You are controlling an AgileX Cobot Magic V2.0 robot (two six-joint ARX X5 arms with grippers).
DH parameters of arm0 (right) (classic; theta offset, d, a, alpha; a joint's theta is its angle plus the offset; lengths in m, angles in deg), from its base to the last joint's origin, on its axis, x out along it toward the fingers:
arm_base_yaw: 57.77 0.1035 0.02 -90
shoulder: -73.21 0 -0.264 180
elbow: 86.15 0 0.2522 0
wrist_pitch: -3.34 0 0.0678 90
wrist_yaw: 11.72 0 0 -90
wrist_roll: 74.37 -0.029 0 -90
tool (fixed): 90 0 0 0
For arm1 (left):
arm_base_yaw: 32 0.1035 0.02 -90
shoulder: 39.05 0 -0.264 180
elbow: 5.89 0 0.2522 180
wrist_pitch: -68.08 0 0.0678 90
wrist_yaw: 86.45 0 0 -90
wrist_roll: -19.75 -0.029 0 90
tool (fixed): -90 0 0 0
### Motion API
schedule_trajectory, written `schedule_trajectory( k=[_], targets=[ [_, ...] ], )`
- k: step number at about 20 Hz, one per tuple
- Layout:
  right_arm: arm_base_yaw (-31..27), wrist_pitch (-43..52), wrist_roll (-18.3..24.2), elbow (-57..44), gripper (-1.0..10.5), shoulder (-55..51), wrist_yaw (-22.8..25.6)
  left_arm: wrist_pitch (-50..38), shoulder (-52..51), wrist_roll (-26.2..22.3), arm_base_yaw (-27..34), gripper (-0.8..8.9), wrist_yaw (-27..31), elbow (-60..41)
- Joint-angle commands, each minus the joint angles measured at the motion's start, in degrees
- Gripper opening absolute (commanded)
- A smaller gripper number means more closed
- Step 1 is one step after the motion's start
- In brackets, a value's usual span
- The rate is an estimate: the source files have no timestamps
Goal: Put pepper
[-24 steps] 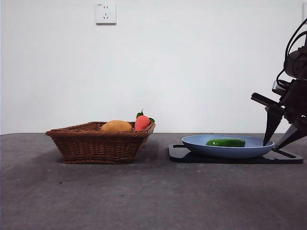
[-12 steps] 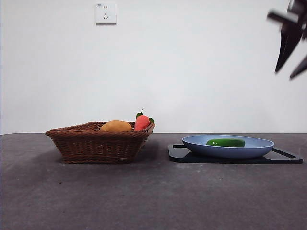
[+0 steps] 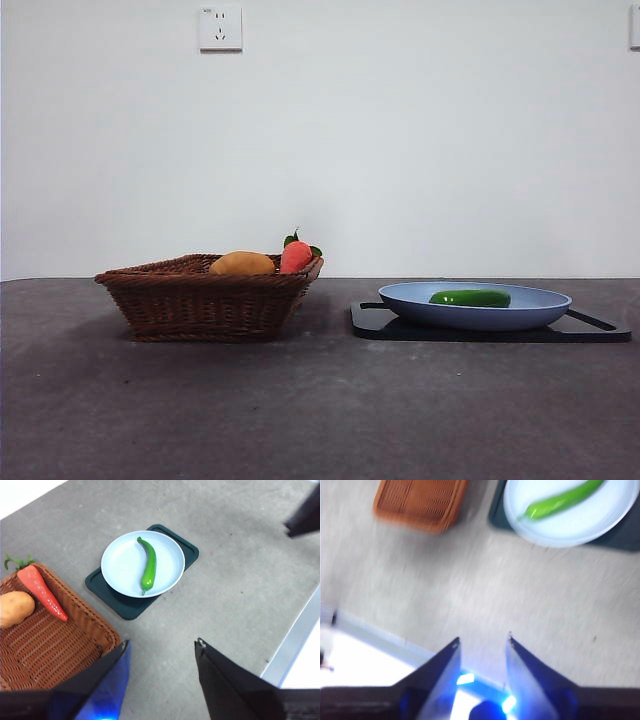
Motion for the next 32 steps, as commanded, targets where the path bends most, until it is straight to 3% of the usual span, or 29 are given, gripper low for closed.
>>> schedule_trajectory(
  k=[1,2,19,22,24,27,32],
  targets=[
    [0.57,-1.36,4.35,1.11,0.2,0.02,0.04,0.63,0.57,-0.55,-0.37,0.7,0.11,1.29],
    [0.57,-1.62,5.46,1.11,0.1,-0.07,0.02,0.72,0.57,-0.52,-0.37,0.09,0.11,1.29],
    [0.35,-1.73,3.61,1.11,0.1,-0.04,0.13,-2.69,0.57,-0.52,-0.37,0.08,0.17,1.29],
    [0.35,-1.73,3.58,1.11,0.1,-0.04,0.11,-3.19,0.0,-4.85,0.74,0.08,4.35,1.29],
    [0.35,-1.73,3.58,1.11,0.1,-0.04,0.11,-7.87,-1.11,-5.49,3.21,0.08,6.8,1.27],
    [0.35,-1.73,3.58,1.11,0.1,-0.04,0.13,-16.59,-5.09,-7.98,10.19,0.08,5.64,1.25],
    [0.35,-1.73,3.58,1.11,0.1,-0.04,0.11,-20.76,-12.83,-8.04,26.08,0.08,-2.73,0.9]
  ],
)
